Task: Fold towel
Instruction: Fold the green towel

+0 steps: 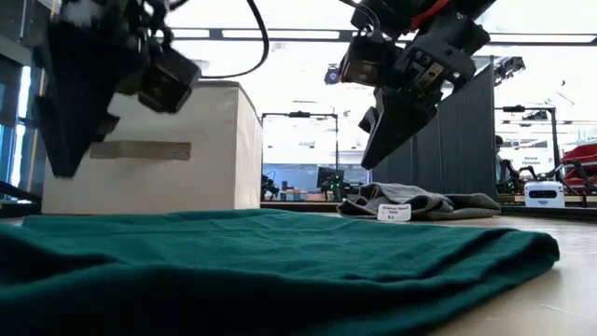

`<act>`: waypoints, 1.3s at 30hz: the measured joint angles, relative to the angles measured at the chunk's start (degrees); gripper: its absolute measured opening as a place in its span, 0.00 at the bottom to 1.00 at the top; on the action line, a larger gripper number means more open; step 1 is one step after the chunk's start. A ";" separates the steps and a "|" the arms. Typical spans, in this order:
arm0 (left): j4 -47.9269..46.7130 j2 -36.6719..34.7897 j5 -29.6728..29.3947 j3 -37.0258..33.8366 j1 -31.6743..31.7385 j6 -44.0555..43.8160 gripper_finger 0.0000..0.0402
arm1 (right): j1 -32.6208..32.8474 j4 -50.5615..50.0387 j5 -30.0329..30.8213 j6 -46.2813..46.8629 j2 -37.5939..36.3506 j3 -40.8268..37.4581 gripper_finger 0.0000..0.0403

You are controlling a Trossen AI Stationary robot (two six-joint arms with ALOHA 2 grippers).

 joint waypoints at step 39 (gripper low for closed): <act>5.25 12.99 -7.56 -1.43 0.27 17.09 0.00 | 2.50 0.18 -8.63 -9.07 2.02 -0.55 0.00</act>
